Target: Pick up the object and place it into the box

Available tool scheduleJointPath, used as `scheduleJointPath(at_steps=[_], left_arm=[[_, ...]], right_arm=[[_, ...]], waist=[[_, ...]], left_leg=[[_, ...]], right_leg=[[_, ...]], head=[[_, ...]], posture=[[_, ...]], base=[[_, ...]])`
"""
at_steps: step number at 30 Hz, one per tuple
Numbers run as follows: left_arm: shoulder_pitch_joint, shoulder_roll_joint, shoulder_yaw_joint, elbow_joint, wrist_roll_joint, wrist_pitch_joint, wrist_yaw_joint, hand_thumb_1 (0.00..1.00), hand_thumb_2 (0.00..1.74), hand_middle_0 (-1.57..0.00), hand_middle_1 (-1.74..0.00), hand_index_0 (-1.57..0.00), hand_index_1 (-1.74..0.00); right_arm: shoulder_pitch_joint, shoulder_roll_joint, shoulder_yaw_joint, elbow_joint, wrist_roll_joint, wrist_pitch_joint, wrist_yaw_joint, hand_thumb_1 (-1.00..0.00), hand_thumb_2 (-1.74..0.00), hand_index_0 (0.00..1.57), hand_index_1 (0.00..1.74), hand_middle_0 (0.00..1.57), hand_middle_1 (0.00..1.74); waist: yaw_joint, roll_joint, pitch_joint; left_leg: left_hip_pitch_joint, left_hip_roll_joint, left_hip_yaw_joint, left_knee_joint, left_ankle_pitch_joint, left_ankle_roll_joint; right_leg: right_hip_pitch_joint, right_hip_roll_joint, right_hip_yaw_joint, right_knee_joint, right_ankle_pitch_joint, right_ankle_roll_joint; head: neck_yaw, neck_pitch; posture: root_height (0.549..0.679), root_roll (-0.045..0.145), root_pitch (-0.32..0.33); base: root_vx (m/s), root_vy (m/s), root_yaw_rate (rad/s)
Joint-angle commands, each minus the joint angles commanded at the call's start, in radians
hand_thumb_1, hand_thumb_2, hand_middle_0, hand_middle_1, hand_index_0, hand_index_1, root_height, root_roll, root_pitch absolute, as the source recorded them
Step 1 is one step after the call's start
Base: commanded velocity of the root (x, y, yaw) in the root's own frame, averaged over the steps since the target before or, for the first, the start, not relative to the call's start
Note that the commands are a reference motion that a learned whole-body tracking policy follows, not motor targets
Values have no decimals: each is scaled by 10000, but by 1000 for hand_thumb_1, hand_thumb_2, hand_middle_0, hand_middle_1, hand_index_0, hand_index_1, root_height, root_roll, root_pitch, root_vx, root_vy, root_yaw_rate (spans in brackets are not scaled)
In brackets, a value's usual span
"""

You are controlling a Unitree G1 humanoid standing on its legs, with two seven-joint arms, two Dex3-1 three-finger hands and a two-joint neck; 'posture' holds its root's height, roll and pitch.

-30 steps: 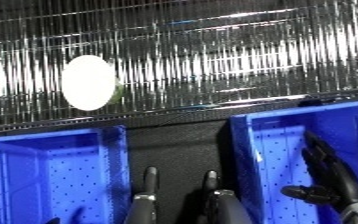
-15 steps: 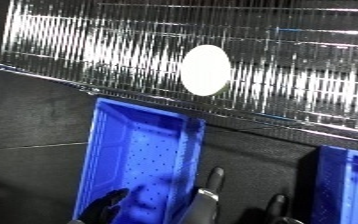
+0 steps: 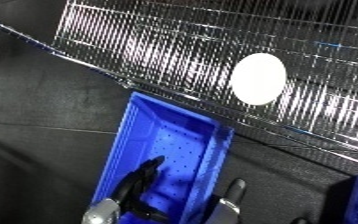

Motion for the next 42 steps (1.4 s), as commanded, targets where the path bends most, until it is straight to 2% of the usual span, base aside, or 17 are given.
scheduleJointPath(at_steps=[6,10,14,18,25,29,33,37,42], left_arm=[[346,750,-114,-2743,-912,-475,-243,0,0,0,0,0,0],[461,1232,161,-4515,-1522,-892,-153,0,0,0,0,0,0],[615,1602,572,-6200,-1711,-1441,123,0,0,0,0,0,0],[977,1734,1079,-7386,-1795,-1953,238,0,0,0,0,0,0],[1301,1652,1812,-8497,-1760,-2703,219,0,0,0,0,0,0],[1293,1557,1951,-8903,-1607,-2578,152,0,0,0,0,0,0],[1092,1486,1838,-9040,-1408,-2364,299,0,0,0,0,0,0],[718,1486,1638,-8967,-1170,-2160,440,0,0,0,0,0,0],[158,1507,1362,-8562,-1073,-1943,846,0,0,0,0,0,0]], right_arm=[[129,-254,-249,-2,544,53,120,0,0,0,0,0,0],[282,-357,-422,99,826,31,254,0,0,0,0,0,0],[473,-364,-589,216,1095,-47,351,0,0,0,0,0,0],[627,-283,-736,339,1368,-175,405,0,0,0,0,0,0],[793,-107,-891,512,1660,-252,464,0,0,0,0,0,0],[818,8,-907,513,1769,-195,457,0,0,0,0,0,0],[808,65,-887,525,1775,-107,471,0,0,0,0,0,0],[796,67,-833,630,1728,-101,617,0,0,0,0,0,0],[760,19,-751,713,1608,-46,891,0,0,0,0,0,0]], waist=[[206,161,115],[329,197,140],[521,153,142],[765,85,143],[1040,-16,143],[1070,-77,143],[992,-142,143],[856,-220,143],[641,-368,143]], left_leg=[[-109,-168,-101,175,-135,25],[-181,-310,-157,317,-230,43],[-228,-425,-236,337,-264,45],[-265,-537,-341,291,-269,43],[-310,-691,-465,338,-366,70],[-329,-758,-513,383,-430,106],[-355,-765,-500,429,-467,129],[-385,-726,-447,486,-501,156],[-417,-611,-362,608,-560,192]], right_leg=[[-26,-105,-138,60,34,-6],[-16,-154,-216,79,56,-15],[16,-214,-348,78,84,-24],[58,-262,-513,61,105,-44],[109,-298,-677,50,108,-90],[102,-278,-691,48,118,-90],[72,-234,-646,47,141,-70],[16,-154,-542,52,160,-57],[-58,-25,-374,80,195,-30]], head=[[803,-136],[1337,-262],[2047,-303],[2762,-299],[3451,-243],[3574,-191],[3465,-154],[3130,-129],[2596,-53]], posture=[[637,42,9],[637,44,9],[638,43,11],[639,41,14],[639,39,16],[639,37,17],[639,35,19],[638,32,20],[637,25,19]], base=[[-1,2,130],[17,4,116],[25,-31,152],[28,-52,153],[32,-35,95],[28,-18,28],[16,3,-53],[12,16,-120],[8,19,-164]])
